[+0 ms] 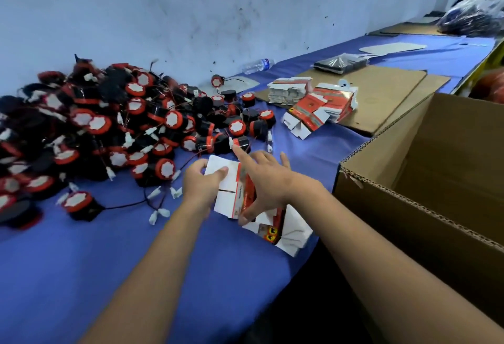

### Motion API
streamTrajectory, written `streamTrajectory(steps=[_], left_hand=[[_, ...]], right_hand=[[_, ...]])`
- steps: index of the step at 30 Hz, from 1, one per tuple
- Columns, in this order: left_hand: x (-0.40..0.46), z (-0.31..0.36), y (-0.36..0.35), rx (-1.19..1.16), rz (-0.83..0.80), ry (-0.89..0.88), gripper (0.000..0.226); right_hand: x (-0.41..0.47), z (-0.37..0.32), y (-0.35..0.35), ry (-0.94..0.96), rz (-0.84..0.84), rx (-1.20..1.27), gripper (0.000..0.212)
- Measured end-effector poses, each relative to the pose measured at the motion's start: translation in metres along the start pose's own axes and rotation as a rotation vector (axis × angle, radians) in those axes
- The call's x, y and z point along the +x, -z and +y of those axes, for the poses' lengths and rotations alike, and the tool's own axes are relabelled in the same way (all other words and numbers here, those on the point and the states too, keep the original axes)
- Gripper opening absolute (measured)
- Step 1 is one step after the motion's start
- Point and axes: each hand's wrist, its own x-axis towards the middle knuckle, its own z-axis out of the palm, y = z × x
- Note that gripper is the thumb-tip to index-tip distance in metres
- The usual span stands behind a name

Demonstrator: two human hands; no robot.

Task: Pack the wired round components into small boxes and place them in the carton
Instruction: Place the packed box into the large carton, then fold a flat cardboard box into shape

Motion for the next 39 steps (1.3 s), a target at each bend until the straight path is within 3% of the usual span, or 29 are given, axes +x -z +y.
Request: streamTrajectory(steps=[4, 9, 12, 14, 16, 18, 19, 21, 24, 27, 34, 39], left_hand=[[0.001, 0.006, 0.058, -0.05, 0.07, -0.062, 0.005], [-0.001, -0.017, 0.169, -0.309, 0.044, 0.036, 0.013], [-0.012, -0.05, 0.238, -0.286, 0.223, 0.012, 0.021], [-0.019, -0.07, 0.267, -0.328, 0.328, -0.009, 0.016], [-0.023, -0.086, 0.287, -0.481, 0.353, -0.049, 0.013], [-0.027, -0.099, 0.301, -0.616, 0.233, -0.099, 0.024], [-0.029, -0.102, 0.306, -0.567, 0.158, -0.137, 0.026], [-0.032, -0.108, 0.316, -0.299, -0.024, -0.23, 0.07], [-0.03, -0.104, 0.313, -0.039, -0.245, -0.288, 0.13], [-0.027, -0.099, 0.296, 0.074, -0.132, -0.311, 0.152], [-0.022, -0.102, 0.283, 0.053, 0.025, -0.418, 0.149], [-0.025, -0.097, 0.278, 0.077, 0.083, -0.388, 0.135]], right_hand=[[0.028, -0.043, -0.015, 0.158, 0.067, 0.07, 0.153], [0.071, -0.117, -0.043, 0.39, 0.194, 0.211, 0.144], [0.097, -0.165, -0.06, 0.54, 0.174, 0.351, 0.137], [0.108, -0.189, -0.073, 0.557, 0.155, 0.49, 0.12], [0.116, -0.213, -0.089, 0.505, 0.154, 0.697, 0.088], [0.121, -0.23, -0.105, 0.402, 0.076, 1.109, 0.057], [0.123, -0.234, -0.11, 0.34, -0.002, 1.345, 0.048], [0.124, -0.239, -0.121, 0.26, -0.201, 1.653, 0.046], [0.129, -0.239, -0.126, 0.265, -0.338, 1.644, 0.036], [0.132, -0.237, -0.125, 0.246, -0.41, 1.567, 0.04], [0.129, -0.239, -0.117, 0.221, -0.49, 1.48, 0.045], [0.125, -0.242, -0.115, 0.197, -0.505, 1.507, 0.047]])
